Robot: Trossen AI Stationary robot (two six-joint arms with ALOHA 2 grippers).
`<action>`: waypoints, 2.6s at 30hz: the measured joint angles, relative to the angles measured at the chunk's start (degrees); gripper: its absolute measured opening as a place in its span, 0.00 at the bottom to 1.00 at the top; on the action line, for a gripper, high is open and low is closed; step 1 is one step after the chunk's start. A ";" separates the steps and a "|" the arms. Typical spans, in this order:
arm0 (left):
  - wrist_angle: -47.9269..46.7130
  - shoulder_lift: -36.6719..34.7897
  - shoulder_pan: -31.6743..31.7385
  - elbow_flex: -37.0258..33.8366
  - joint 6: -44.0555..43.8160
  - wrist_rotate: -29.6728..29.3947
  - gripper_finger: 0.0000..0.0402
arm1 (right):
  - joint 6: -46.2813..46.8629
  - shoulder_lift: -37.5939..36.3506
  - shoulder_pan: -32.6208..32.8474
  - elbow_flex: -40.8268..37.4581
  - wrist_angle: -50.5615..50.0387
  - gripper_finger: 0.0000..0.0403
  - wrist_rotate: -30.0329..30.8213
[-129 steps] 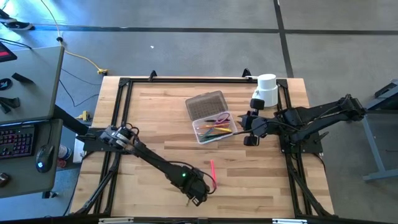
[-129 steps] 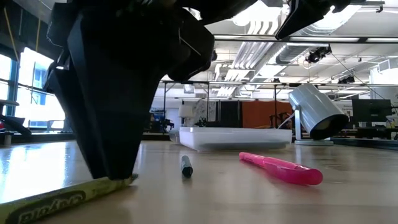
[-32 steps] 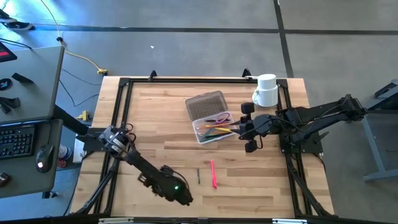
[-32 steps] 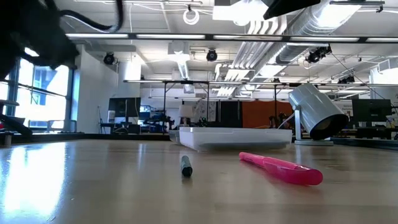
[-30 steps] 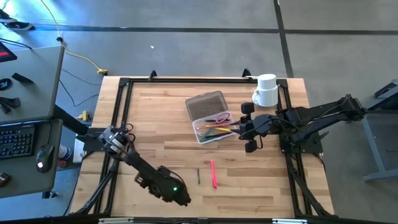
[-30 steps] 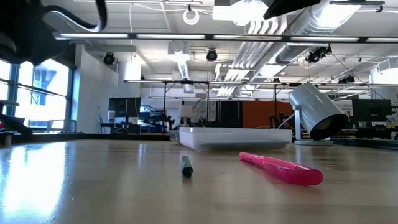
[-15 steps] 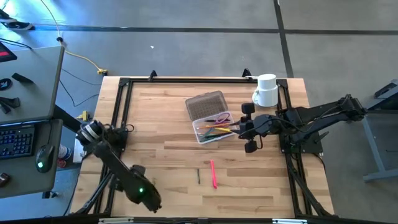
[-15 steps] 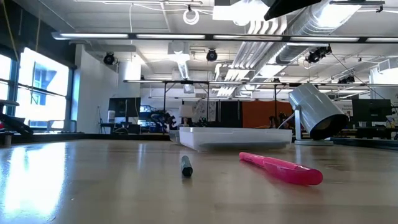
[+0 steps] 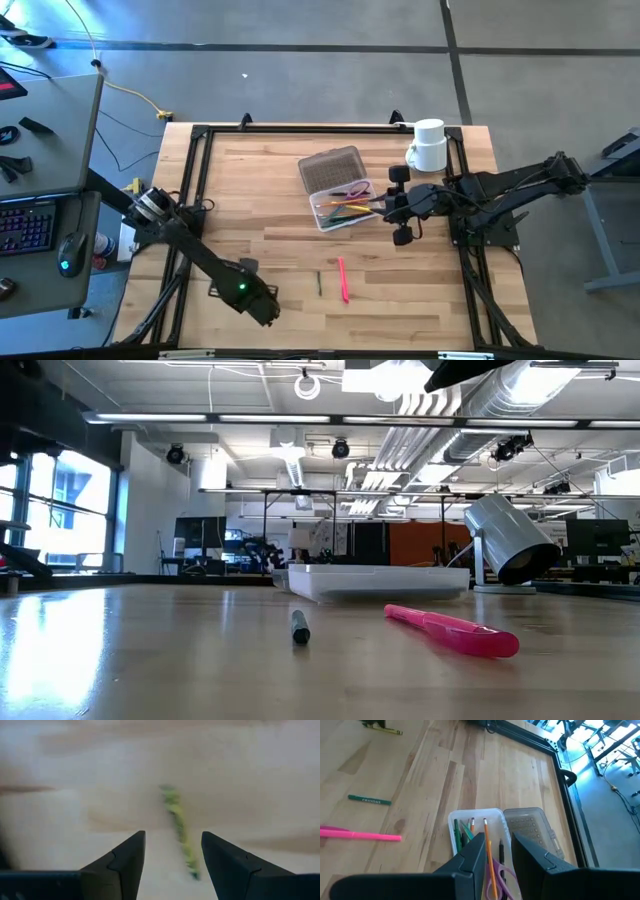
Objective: Pick & place school supplies into a supply box
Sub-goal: Put the light green crayon into the gray supply box
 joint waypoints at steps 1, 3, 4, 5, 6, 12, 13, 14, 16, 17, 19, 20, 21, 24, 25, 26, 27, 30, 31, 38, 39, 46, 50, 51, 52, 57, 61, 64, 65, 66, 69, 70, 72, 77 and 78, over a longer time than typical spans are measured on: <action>3.68 0.03 0.24 -1.44 1.24 -0.01 0.57 | 0.00 0.00 0.00 0.00 -0.02 0.20 0.01; 8.26 0.11 0.59 -4.15 3.74 0.60 0.57 | -0.12 0.00 0.00 0.00 -0.02 0.19 -0.01; 10.18 0.11 0.70 -5.12 4.33 1.79 0.57 | -0.22 0.00 0.00 0.00 -0.02 0.19 0.01; 12.14 0.10 0.78 -6.01 4.48 3.08 0.57 | -0.22 0.00 0.00 0.00 -0.02 0.20 0.01; 13.26 0.08 1.05 -6.88 4.44 3.71 0.57 | -0.22 0.00 0.00 0.00 -0.02 0.20 0.00; 13.80 -0.21 0.94 -8.35 4.11 3.01 0.57 | -0.39 0.00 0.01 0.00 -0.02 0.20 0.01; 14.19 -0.20 0.93 -8.36 4.78 2.23 0.57 | -0.39 0.00 0.01 0.00 -0.01 0.20 0.01; 14.80 -0.20 0.92 -8.41 5.74 1.12 0.56 | -0.40 0.00 0.00 0.00 -0.02 0.20 0.01; 15.79 -0.17 0.83 -8.49 8.16 -1.11 0.53 | -0.42 0.00 0.02 0.00 0.00 0.20 0.01; 16.10 -0.17 0.83 -8.53 9.05 -1.70 0.50 | -0.42 0.00 0.02 0.00 -0.02 0.20 0.01; 16.43 -0.17 0.83 -8.53 9.86 -2.69 0.43 | -0.39 0.00 0.00 0.00 0.00 0.20 0.01; 16.38 -0.14 0.81 -8.51 9.91 -3.20 0.39 | -0.35 0.00 0.00 0.00 -0.02 0.19 0.00; 16.25 -0.13 0.79 -8.49 9.88 -3.46 0.35 | -0.35 0.00 0.00 0.00 -0.01 0.19 -0.01; 16.03 -0.07 0.83 -8.49 9.91 -4.25 0.24 | -0.37 0.00 0.00 0.00 -0.02 0.20 0.00; 16.04 -0.04 0.81 -8.49 9.93 -4.70 0.20 | -0.37 0.00 0.00 0.00 -0.02 0.20 0.00; 16.06 -0.02 0.83 -8.49 9.93 -5.00 0.18 | -0.37 0.00 0.00 0.00 0.00 0.19 -0.01; 16.07 -0.02 0.81 -8.49 9.93 -5.39 0.15 | -0.39 0.00 0.02 0.00 -0.02 0.20 -0.01; 16.27 -0.01 0.81 -8.49 9.95 -7.88 0.11 | -0.39 0.00 0.02 0.00 0.00 0.20 -0.01; 16.31 0.01 0.82 -8.49 9.99 -9.13 0.11 | -0.39 0.00 0.01 0.00 -0.01 0.19 0.00; 16.92 0.09 1.02 -8.51 13.79 -17.39 0.16 | -0.42 0.00 0.00 0.00 0.00 0.19 0.01; 16.95 0.11 1.40 -8.51 13.78 -18.19 0.16 | -0.42 0.00 0.01 0.00 0.00 0.20 0.01; 17.01 0.13 8.85 -8.58 23.87 -19.96 0.11 | -0.43 0.00 0.00 0.00 0.17 0.20 0.22; 19.24 0.14 16.15 -8.63 34.92 -20.10 0.12 | -0.87 0.00 0.02 0.00 0.98 0.20 0.32; 20.08 0.18 18.27 -8.43 38.51 -20.04 0.13 | -1.28 0.00 0.02 0.00 1.00 0.20 0.26; 20.65 0.34 20.37 -7.89 42.24 -20.06 0.14 | -1.65 0.00 0.00 0.00 1.02 0.20 0.23; 21.60 0.51 31.33 -2.86 59.05 -20.98 0.14 | -1.95 0.00 0.01 0.00 1.16 0.20 0.23; 20.87 0.50 37.67 1.93 69.50 -19.66 0.12 | -1.95 0.00 0.00 0.00 0.79 0.19 0.23; 21.58 0.33 41.13 5.58 75.84 -17.89 0.13 | -1.95 0.00 0.02 0.00 0.25 0.20 0.23; 21.86 0.31 42.00 6.39 77.78 -17.81 0.13 | -1.95 0.00 0.00 0.00 0.20 0.20 0.23; 22.36 0.31 42.73 7.07 79.21 -17.68 0.14 | -1.95 0.00 0.02 0.00 0.18 0.19 0.23; 25.09 0.31 43.93 8.21 81.64 -17.31 0.17 | -1.95 0.00 0.02 0.00 0.01 0.20 0.21; 26.45 0.31 44.12 8.34 82.77 -16.82 0.18 | -1.95 0.00 0.01 0.00 -0.03 0.20 0.21; 29.44 0.35 44.54 8.34 85.64 -15.87 0.18 | -1.69 0.00 0.01 0.00 -0.02 0.19 0.21; 34.50 4.65 44.44 8.32 92.31 -13.33 0.18 | -0.98 0.00 0.00 0.00 -0.05 0.20 0.21; 35.38 5.78 44.41 8.34 92.43 -12.83 0.19 | -0.91 0.00 0.00 0.00 -0.02 0.19 0.19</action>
